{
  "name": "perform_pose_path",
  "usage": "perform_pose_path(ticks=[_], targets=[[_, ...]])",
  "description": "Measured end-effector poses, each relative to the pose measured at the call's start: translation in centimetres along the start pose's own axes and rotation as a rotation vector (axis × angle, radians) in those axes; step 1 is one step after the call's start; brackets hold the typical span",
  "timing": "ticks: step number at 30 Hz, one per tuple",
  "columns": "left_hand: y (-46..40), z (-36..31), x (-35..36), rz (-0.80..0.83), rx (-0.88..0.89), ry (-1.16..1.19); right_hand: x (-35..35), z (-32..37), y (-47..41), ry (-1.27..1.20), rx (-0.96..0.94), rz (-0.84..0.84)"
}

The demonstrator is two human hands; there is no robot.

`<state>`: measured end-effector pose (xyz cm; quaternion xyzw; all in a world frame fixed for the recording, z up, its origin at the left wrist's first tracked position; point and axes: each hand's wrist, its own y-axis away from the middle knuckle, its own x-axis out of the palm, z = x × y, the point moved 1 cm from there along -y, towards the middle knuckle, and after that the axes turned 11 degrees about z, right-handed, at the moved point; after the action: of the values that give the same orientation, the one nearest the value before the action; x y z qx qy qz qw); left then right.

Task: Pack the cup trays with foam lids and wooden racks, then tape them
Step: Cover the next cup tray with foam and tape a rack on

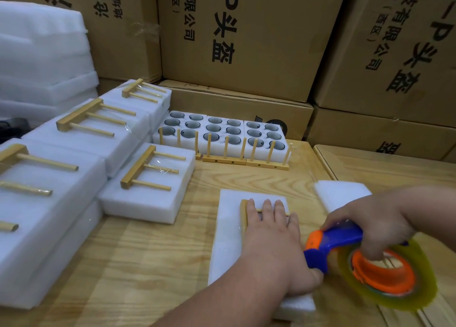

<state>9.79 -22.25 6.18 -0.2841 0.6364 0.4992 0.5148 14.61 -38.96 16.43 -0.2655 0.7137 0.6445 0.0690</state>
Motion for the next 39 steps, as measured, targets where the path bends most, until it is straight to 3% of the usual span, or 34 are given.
perform_pose_path(ticks=[3,7,13,17,21,23,27,29,31,33,36,39], targets=[[0.1,0.0,0.3,-0.025,0.003,0.015,-1.5,-1.5,1.6,-0.005,0.096,-0.059],[0.2,0.0,0.5,-0.088,0.011,0.074,-1.9,-3.2,2.0,-0.263,0.044,-0.186],[0.5,-0.1,0.5,-0.123,0.003,0.073,1.5,-2.0,-2.5,-0.437,-0.144,-0.707],[0.6,0.0,0.6,-0.118,-0.001,0.065,3.6,0.1,-6.7,-0.376,-0.05,-0.995],[0.6,-0.1,0.5,-0.105,0.003,0.056,5.3,1.4,-9.3,-0.298,-0.01,-1.046],[0.6,-0.1,0.5,-0.108,0.003,0.066,6.0,1.7,-9.8,-0.31,-0.072,-1.118],[0.5,0.0,0.5,-0.112,0.001,0.06,6.7,2.5,-8.8,-0.448,-0.369,-1.575],[0.4,0.1,0.5,-0.107,0.002,0.051,6.7,3.4,-8.2,-0.837,-0.527,-1.534],[0.3,0.0,0.5,-0.103,0.005,0.051,6.7,4.9,-8.4,-1.253,-0.609,-1.316],[0.3,0.0,0.5,-0.108,0.008,0.059,7.0,6.3,-9.2,-1.508,-0.64,-1.114],[0.3,-0.1,0.6,-0.121,0.009,0.067,7.4,7.8,-10.0,-1.696,-0.629,-0.901],[0.3,0.0,0.6,-0.122,0.014,0.06,7.6,8.2,-10.8,-1.733,-0.578,-0.826]])
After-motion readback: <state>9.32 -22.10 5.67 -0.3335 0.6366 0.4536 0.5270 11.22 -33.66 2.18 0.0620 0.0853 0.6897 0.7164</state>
